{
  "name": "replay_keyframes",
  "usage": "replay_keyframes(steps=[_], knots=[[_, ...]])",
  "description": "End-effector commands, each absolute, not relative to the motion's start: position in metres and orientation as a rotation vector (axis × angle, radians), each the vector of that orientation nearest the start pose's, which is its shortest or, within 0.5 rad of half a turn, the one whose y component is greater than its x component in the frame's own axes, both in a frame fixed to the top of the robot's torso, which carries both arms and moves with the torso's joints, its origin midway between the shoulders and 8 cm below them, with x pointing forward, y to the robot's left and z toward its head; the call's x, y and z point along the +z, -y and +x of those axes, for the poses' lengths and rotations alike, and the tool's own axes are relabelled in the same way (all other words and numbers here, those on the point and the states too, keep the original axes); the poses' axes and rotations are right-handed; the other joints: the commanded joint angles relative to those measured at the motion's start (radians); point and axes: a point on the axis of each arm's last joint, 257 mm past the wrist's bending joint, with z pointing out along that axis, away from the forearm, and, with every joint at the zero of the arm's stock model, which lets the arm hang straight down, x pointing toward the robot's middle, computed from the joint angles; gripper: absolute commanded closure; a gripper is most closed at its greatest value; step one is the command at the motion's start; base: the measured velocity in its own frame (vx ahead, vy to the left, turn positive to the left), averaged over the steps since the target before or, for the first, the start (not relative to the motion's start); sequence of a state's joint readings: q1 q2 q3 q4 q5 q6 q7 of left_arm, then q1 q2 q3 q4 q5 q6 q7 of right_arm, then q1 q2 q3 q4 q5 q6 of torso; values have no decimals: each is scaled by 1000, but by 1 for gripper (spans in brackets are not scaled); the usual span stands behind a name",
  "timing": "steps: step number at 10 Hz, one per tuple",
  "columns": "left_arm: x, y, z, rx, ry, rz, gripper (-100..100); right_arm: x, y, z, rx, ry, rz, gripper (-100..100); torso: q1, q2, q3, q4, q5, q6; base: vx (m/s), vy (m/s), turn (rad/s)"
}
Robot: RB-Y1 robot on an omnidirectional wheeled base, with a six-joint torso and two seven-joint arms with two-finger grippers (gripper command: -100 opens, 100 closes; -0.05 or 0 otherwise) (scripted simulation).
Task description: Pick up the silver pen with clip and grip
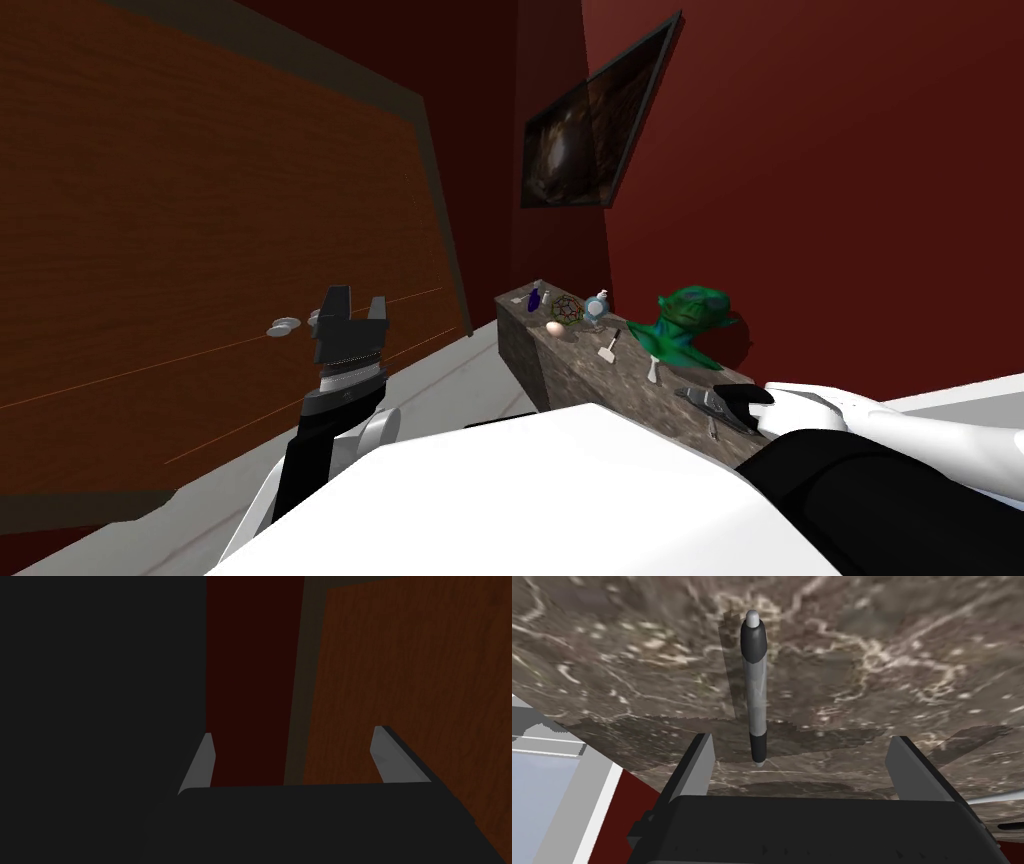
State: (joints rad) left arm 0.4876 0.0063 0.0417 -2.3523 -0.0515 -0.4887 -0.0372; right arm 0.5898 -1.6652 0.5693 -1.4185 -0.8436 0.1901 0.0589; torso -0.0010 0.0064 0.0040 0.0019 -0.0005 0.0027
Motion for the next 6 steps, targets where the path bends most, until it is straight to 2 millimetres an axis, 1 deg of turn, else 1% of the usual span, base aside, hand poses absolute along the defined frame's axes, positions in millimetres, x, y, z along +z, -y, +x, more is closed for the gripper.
replay_keyframes(steps=[1,3,5,6], knots=[[58,-280,330,-1212,-603,-544,0,-348,720,124,-394,-2379,1269,100,0,0,0,0,0,0,-10,-3,-14],[58,-280,330,-1212,-603,-544,0,-348,721,122,-401,-2380,1270,100,1,-5,-3,-1,-1,-3,-5,-3,-6],[58,-280,330,-1212,-603,-544,0,-348,721,123,-397,-2379,1270,100,1,-6,-4,-2,-1,-2,0,0,0],[58,-280,330,-1212,-603,-544,0,-348,721,123,-397,-2379,1270,0,1,-6,-4,-2,-1,-2,0,0,0]])
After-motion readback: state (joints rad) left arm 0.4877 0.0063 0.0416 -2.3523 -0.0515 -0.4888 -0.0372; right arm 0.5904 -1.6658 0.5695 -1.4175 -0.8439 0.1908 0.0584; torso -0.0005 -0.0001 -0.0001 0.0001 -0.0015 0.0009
